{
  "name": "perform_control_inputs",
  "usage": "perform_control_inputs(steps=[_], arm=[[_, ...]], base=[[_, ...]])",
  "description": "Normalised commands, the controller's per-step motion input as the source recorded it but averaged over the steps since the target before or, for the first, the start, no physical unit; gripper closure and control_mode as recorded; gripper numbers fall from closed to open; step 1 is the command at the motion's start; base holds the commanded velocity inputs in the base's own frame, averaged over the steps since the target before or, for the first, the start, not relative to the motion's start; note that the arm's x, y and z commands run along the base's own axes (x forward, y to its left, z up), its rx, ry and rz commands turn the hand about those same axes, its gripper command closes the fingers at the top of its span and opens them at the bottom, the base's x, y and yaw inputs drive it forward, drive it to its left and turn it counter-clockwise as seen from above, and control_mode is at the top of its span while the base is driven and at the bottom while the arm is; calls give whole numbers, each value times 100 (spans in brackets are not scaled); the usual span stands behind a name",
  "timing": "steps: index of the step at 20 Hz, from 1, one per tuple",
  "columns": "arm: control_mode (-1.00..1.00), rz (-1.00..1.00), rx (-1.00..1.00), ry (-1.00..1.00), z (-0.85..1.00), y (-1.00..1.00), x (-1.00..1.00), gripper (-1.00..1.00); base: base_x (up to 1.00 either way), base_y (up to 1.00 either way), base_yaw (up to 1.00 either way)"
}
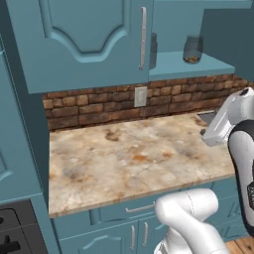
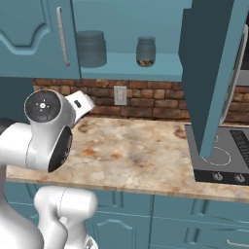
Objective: Pick the jar and jar from the dining table and place them in the open cabinet. Close the cabinet after placing the objects.
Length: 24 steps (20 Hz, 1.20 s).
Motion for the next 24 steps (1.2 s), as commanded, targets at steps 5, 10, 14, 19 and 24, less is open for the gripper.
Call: perform_control_inputs(steps=[5,10,14,19,24], arm=[[-100,5,37,8,-16,-2,-9,-100],[-100,5,37,7,-11,-5,-15,-100],[-100,7,38,5,-14,-3,-18,-100],[-100,6,36,1,-22,-7,-23,-100],[-100,3,26,0,-10,-20,-22,-100]], base=[[0,0,0],[0,0,0],[0,0,0],[0,0,0],[0,0,0]])
